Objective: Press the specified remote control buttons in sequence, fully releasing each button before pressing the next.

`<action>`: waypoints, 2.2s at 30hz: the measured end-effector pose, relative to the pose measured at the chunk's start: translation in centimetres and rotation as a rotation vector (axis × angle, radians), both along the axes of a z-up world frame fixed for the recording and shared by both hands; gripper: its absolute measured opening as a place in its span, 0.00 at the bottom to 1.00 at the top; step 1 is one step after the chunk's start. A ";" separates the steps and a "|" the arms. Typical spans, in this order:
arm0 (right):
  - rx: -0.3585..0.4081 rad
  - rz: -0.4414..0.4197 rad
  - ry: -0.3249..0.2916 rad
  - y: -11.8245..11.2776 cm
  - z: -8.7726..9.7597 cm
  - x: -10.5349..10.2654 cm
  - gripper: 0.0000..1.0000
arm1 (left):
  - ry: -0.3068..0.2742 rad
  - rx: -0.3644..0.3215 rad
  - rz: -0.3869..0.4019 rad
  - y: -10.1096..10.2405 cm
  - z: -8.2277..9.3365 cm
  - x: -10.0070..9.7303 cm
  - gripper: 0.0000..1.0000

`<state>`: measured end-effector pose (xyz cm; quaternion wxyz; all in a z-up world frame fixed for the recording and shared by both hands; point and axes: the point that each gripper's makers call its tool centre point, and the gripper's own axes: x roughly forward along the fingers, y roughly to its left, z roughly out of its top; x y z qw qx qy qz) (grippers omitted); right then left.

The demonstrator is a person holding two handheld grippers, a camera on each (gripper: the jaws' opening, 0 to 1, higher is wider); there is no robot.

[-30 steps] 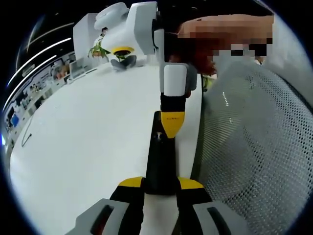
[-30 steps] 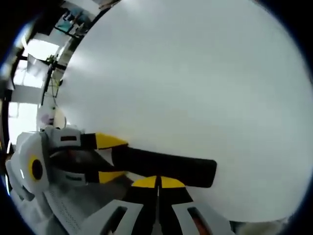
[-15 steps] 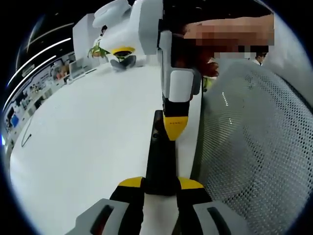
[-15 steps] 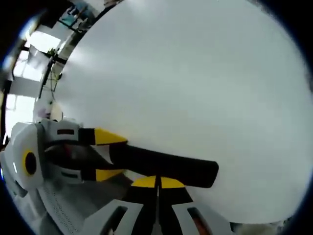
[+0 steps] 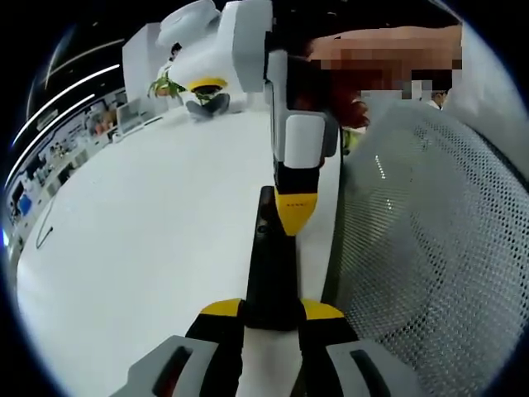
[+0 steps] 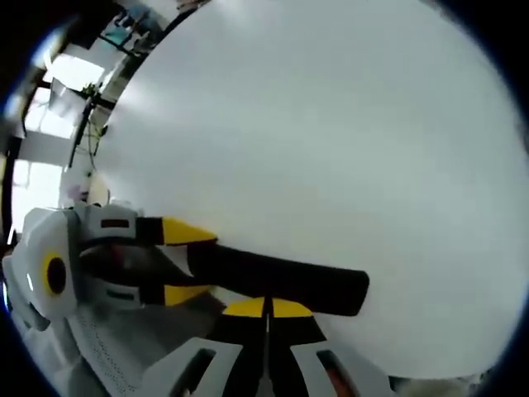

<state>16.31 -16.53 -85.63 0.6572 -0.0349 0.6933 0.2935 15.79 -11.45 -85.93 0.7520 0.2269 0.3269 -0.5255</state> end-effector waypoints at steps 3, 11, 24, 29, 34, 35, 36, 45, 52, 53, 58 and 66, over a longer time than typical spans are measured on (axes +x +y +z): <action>0.022 -0.023 -0.029 0.1 0.6 0.8 0.00 | 0.000 0.000 -0.001 0.0 0.0 0.0 0.24; 0.087 -0.048 -0.004 1.0 0.9 1.1 0.00 | -0.001 0.001 -0.001 0.0 0.0 0.0 0.25; 0.082 0.017 -0.040 1.7 0.1 0.7 0.00 | 0.000 0.001 0.001 0.0 0.0 -0.1 0.25; 0.093 -0.015 -0.035 1.9 0.2 0.9 0.00 | 0.001 -0.001 0.001 0.0 0.0 0.0 0.25; 0.084 -0.054 0.001 1.9 0.1 1.1 0.00 | 0.001 -0.002 0.001 0.0 0.0 0.0 0.25; 0.081 -0.056 0.006 1.9 0.1 1.1 0.00 | 0.001 -0.002 0.002 0.0 0.0 0.0 0.25; 0.074 -0.054 0.011 2.0 0.0 1.2 0.00 | 0.000 -0.002 0.002 0.0 0.0 0.0 0.25; 0.064 -0.054 0.011 1.9 0.1 1.1 0.00 | -0.001 -0.001 0.002 0.0 0.0 0.1 0.24; 0.116 -0.077 -0.054 1.9 0.5 1.2 0.00 | -0.003 -0.002 -0.003 0.0 -0.1 0.1 0.24; 0.124 -0.083 -0.077 2.0 0.6 1.5 0.00 | -0.002 -0.002 -0.002 0.0 -0.1 0.1 0.24; 0.133 -0.049 -0.056 2.5 0.8 1.1 0.00 | -0.001 -0.002 0.000 0.0 0.0 0.1 0.24; 0.132 -0.015 -0.047 3.1 0.3 0.4 0.00 | -0.001 -0.002 0.002 0.0 0.0 0.0 0.24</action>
